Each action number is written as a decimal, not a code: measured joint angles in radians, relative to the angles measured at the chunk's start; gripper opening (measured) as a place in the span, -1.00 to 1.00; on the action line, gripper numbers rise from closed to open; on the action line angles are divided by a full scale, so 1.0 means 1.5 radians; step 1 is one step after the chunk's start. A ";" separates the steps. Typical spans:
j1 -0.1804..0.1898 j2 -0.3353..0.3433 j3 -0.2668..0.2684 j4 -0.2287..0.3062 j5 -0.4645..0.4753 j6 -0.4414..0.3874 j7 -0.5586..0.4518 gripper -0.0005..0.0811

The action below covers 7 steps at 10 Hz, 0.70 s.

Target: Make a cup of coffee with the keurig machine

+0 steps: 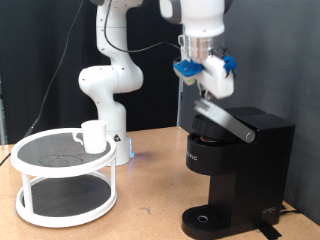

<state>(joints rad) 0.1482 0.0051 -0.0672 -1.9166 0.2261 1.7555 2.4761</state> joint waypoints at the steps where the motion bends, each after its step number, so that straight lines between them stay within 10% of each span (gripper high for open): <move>1: -0.001 0.011 -0.001 -0.015 -0.001 0.016 0.000 -0.99; 7: -0.004 0.036 -0.002 -0.047 -0.002 0.093 -0.002 -0.99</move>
<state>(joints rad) 0.1427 0.0592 -0.0704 -1.9870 0.2225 1.8952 2.4738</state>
